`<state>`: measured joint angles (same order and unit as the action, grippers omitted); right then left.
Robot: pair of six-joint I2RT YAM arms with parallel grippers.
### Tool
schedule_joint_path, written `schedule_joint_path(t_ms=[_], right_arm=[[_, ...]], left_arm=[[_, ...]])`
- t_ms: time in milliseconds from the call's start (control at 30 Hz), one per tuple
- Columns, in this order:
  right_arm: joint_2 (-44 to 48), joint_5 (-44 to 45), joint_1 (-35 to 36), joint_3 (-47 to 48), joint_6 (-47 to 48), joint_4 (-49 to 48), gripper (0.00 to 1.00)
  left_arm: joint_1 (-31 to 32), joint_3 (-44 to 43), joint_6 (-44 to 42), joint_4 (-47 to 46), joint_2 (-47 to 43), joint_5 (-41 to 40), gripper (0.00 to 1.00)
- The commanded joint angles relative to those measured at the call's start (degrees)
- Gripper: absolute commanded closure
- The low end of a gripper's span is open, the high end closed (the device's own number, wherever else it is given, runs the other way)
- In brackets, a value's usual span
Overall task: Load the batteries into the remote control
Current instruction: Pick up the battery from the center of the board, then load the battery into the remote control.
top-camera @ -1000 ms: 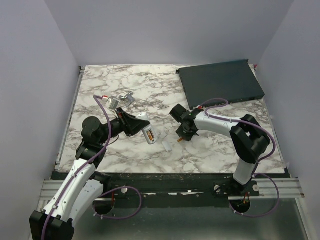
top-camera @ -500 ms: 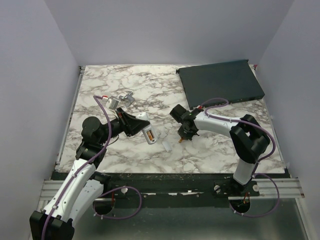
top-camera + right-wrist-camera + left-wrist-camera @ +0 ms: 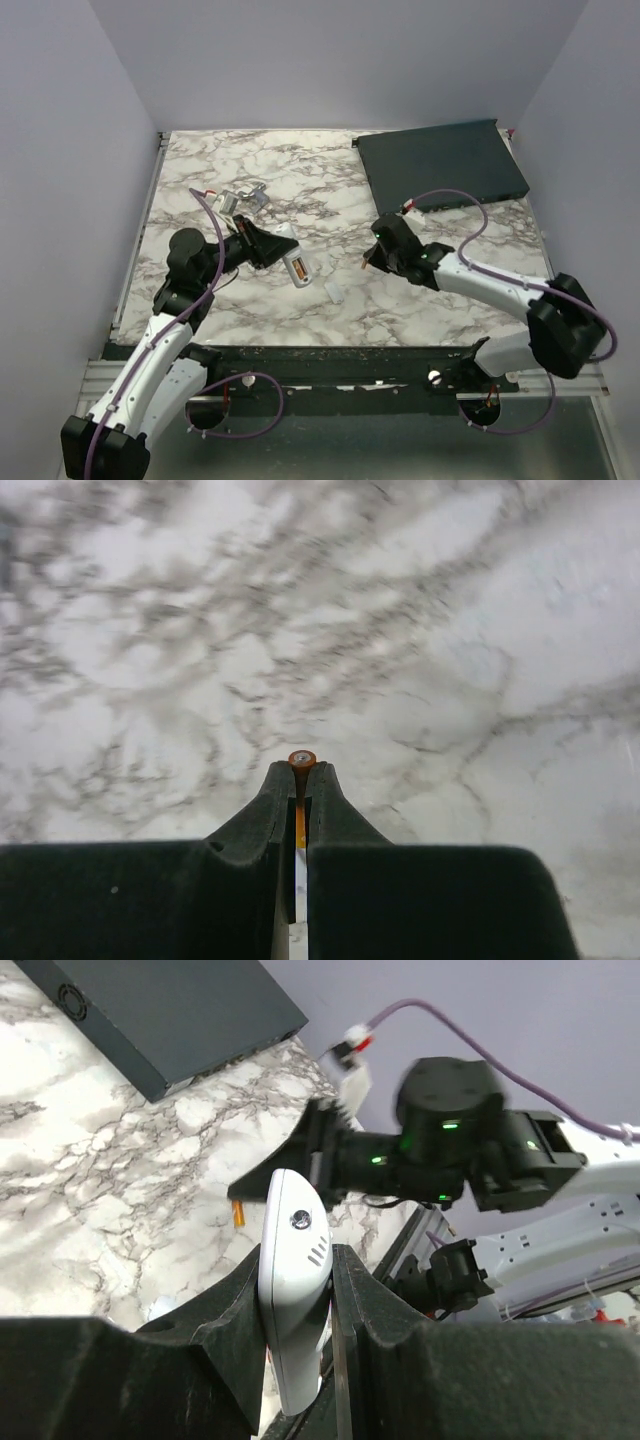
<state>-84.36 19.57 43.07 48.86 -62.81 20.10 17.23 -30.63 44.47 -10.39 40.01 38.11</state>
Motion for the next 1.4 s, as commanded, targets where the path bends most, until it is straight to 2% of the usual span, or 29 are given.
schedule_joint_path(t_ms=[0,133,233,500,733,933,1133,1367], right_arm=[[12.29,-0.33,-0.13,-6.46,18.41,-23.81,0.99],[18.78,-2.78,-0.1,-12.97,34.36,-38.0,0.99],[20.36,-4.31,-0.09,-12.57,41.64,-38.97,0.99],[22.29,-20.02,-0.09,-6.63,55.4,-37.38,0.99],[24.35,-37.42,-0.13,-1.44,58.57,-30.55,0.99],[24.96,-49.7,-0.09,-1.34,54.74,-30.47,0.99],[23.69,-52.96,0.11,-2.52,52.28,-31.82,0.99],[21.7,-51.39,2.02,-4.09,52.05,-34.67,0.99]], left_arm=[[-0.45,-2.12,4.84,-2.66,2.81,-0.18,1.0],[-0.54,-0.15,11.98,-10.74,5.71,1.44,1.0],[-0.56,0.81,17.15,-13.88,8.05,0.85,1.0],[2.47,2.22,22.76,-18.96,13.51,-1.52,1.0],[4.76,5.19,27.07,-28.59,19.45,-3.15,1.0],[6.1,4.62,24.22,-24.77,18.64,-6.6,1.0],[6.32,4.46,24.74,-25.48,19.11,-6.64,1.0],[6.67,4.78,25.28,-26.25,19.66,-6.64,1.0]])
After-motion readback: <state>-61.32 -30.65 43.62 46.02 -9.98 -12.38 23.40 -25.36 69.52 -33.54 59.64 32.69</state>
